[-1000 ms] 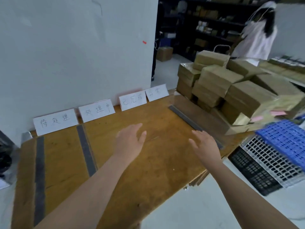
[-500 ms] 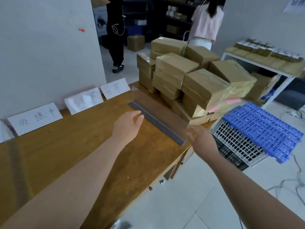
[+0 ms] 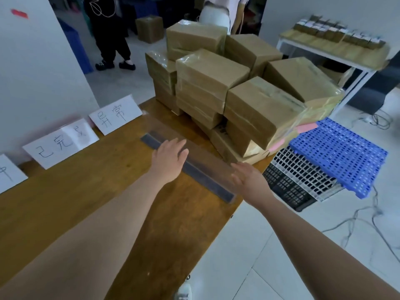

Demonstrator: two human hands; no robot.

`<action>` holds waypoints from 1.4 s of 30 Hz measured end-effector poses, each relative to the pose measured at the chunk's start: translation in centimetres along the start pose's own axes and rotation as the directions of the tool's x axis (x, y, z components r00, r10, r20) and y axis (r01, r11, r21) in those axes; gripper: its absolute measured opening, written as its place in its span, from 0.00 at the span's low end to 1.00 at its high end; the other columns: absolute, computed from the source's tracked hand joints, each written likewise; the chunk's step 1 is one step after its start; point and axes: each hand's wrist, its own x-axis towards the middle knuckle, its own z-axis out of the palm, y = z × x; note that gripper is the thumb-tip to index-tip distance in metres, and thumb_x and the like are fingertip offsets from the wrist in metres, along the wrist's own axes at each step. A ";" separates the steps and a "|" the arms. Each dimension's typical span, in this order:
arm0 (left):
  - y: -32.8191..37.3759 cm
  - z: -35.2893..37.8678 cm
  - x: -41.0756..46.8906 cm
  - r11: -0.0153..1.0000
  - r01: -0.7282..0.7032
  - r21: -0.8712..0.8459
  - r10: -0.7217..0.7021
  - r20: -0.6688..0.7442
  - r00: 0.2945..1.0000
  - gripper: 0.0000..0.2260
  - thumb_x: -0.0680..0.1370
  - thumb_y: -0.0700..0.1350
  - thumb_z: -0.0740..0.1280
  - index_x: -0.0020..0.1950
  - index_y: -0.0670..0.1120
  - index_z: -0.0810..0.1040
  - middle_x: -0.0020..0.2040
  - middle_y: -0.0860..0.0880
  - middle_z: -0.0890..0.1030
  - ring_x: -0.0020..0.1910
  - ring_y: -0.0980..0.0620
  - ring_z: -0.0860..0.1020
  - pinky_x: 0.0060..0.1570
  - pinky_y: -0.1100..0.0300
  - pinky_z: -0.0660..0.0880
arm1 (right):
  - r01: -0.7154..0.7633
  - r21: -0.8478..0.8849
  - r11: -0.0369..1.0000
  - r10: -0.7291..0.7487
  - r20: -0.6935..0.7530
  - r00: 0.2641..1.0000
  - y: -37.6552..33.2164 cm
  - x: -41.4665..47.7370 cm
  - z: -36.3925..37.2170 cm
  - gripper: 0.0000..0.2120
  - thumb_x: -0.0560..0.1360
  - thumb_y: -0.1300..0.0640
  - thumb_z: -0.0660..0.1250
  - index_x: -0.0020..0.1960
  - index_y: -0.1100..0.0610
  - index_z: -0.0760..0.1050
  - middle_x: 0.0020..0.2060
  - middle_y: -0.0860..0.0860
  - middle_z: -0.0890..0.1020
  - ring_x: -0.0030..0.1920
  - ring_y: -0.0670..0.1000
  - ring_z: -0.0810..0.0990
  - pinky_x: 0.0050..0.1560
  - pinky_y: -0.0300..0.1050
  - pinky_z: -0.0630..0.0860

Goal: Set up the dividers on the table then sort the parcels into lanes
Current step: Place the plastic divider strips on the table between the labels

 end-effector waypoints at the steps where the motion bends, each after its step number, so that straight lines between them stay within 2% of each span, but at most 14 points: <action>1: 0.0 0.3 0.9 0.999 -0.009 0.037 0.009 0.018 1.000 0.22 0.84 0.56 0.48 0.78 0.54 0.59 0.79 0.50 0.59 0.79 0.45 0.55 0.75 0.39 0.57 | 0.000 0.001 1.000 0.000 0.009 1.000 0.1 0.3 0.2 0.20 0.82 0.54 0.57 0.73 0.55 0.67 0.72 0.53 0.69 0.72 0.53 0.65 0.73 0.50 0.60; 6: -0.2 1.5 3.9 0.985 -0.062 0.159 0.041 0.129 0.991 0.23 0.84 0.58 0.45 0.80 0.58 0.52 0.81 0.50 0.50 0.80 0.45 0.47 0.75 0.37 0.50 | -0.013 0.018 1.000 0.012 0.046 0.999 0.3 1.3 0.9 0.20 0.83 0.53 0.55 0.74 0.52 0.66 0.73 0.51 0.67 0.73 0.53 0.64 0.73 0.48 0.59; 9: -0.5 2.0 4.5 0.980 -0.084 0.179 0.049 0.193 0.980 0.23 0.84 0.58 0.44 0.80 0.59 0.51 0.81 0.51 0.47 0.80 0.46 0.45 0.75 0.37 0.47 | 0.001 0.015 1.000 -0.002 0.060 0.998 0.5 1.5 1.0 0.19 0.83 0.54 0.54 0.73 0.52 0.66 0.73 0.51 0.68 0.73 0.51 0.65 0.72 0.44 0.58; 12: -0.8 2.3 4.6 0.976 -0.081 0.202 0.037 0.214 0.976 0.23 0.84 0.58 0.44 0.80 0.60 0.49 0.81 0.53 0.46 0.80 0.45 0.44 0.76 0.38 0.46 | -0.010 0.090 0.996 0.007 0.041 0.999 1.0 1.7 0.9 0.19 0.82 0.54 0.56 0.73 0.53 0.68 0.72 0.50 0.69 0.72 0.51 0.67 0.71 0.45 0.61; 15: -0.9 2.2 4.3 0.972 -0.089 0.215 0.048 0.188 0.981 0.23 0.84 0.57 0.45 0.80 0.59 0.51 0.81 0.52 0.50 0.80 0.45 0.47 0.76 0.38 0.48 | -0.017 0.147 0.989 0.013 0.028 1.000 1.3 1.8 0.7 0.19 0.82 0.54 0.58 0.72 0.53 0.68 0.71 0.50 0.71 0.71 0.51 0.68 0.72 0.47 0.63; 20: -1.4 1.8 3.6 0.966 -0.132 0.224 0.122 0.057 0.991 0.19 0.84 0.53 0.51 0.76 0.56 0.64 0.77 0.50 0.62 0.77 0.45 0.58 0.75 0.41 0.55 | 0.016 0.132 0.991 -0.024 0.066 0.998 1.3 2.1 0.4 0.18 0.82 0.53 0.56 0.70 0.52 0.71 0.71 0.51 0.71 0.70 0.51 0.69 0.71 0.47 0.64; 25: -1.9 1.5 3.2 0.987 -0.130 0.090 0.132 -0.018 0.991 0.17 0.84 0.48 0.57 0.72 0.53 0.72 0.74 0.51 0.69 0.74 0.47 0.65 0.73 0.47 0.62 | 0.005 0.181 0.984 -0.015 0.052 0.999 1.2 1.6 0.2 0.16 0.82 0.54 0.58 0.68 0.51 0.74 0.71 0.49 0.71 0.69 0.50 0.70 0.68 0.43 0.64; 28: -1.9 1.3 2.9 0.995 -0.101 0.025 0.102 -0.073 0.992 0.15 0.83 0.47 0.60 0.69 0.52 0.76 0.70 0.49 0.73 0.67 0.46 0.71 0.67 0.52 0.70 | -0.003 0.235 0.972 -0.003 0.025 1.000 1.4 1.4 0.3 0.14 0.81 0.55 0.60 0.65 0.52 0.77 0.70 0.49 0.72 0.69 0.49 0.70 0.68 0.41 0.64; 31: -1.6 0.8 3.1 0.997 -0.072 0.001 0.072 -0.073 0.995 0.14 0.82 0.47 0.63 0.66 0.52 0.77 0.67 0.49 0.74 0.65 0.46 0.71 0.64 0.54 0.70 | -0.032 0.290 0.957 0.028 0.020 0.999 1.3 1.5 0.4 0.12 0.80 0.56 0.63 0.61 0.53 0.80 0.69 0.49 0.73 0.69 0.48 0.70 0.65 0.37 0.62; 36: -1.2 0.4 3.9 0.987 0.009 -0.161 -0.010 -0.002 1.000 0.15 0.80 0.47 0.66 0.67 0.51 0.76 0.69 0.47 0.71 0.62 0.46 0.76 0.61 0.57 0.72 | -0.144 0.411 0.900 0.135 0.051 0.990 1.0 1.9 0.8 0.10 0.79 0.55 0.65 0.56 0.53 0.82 0.69 0.49 0.73 0.68 0.49 0.71 0.66 0.45 0.68; 39: -1.5 0.6 4.2 0.986 -0.011 -0.167 0.010 -0.010 1.000 0.08 0.80 0.46 0.67 0.58 0.49 0.81 0.63 0.49 0.75 0.58 0.49 0.77 0.56 0.61 0.71 | -0.165 0.419 0.893 0.156 0.055 0.986 0.7 1.8 0.9 0.10 0.79 0.54 0.65 0.56 0.53 0.82 0.71 0.47 0.70 0.68 0.49 0.71 0.64 0.43 0.69; 42: -1.7 0.6 4.0 0.976 -0.007 -0.216 0.010 0.011 1.000 0.06 0.79 0.45 0.68 0.55 0.48 0.81 0.55 0.50 0.80 0.55 0.52 0.78 0.53 0.62 0.72 | -0.155 0.388 0.908 0.146 0.053 0.988 0.3 1.5 1.1 0.09 0.78 0.53 0.66 0.54 0.51 0.82 0.73 0.46 0.67 0.69 0.49 0.70 0.59 0.36 0.69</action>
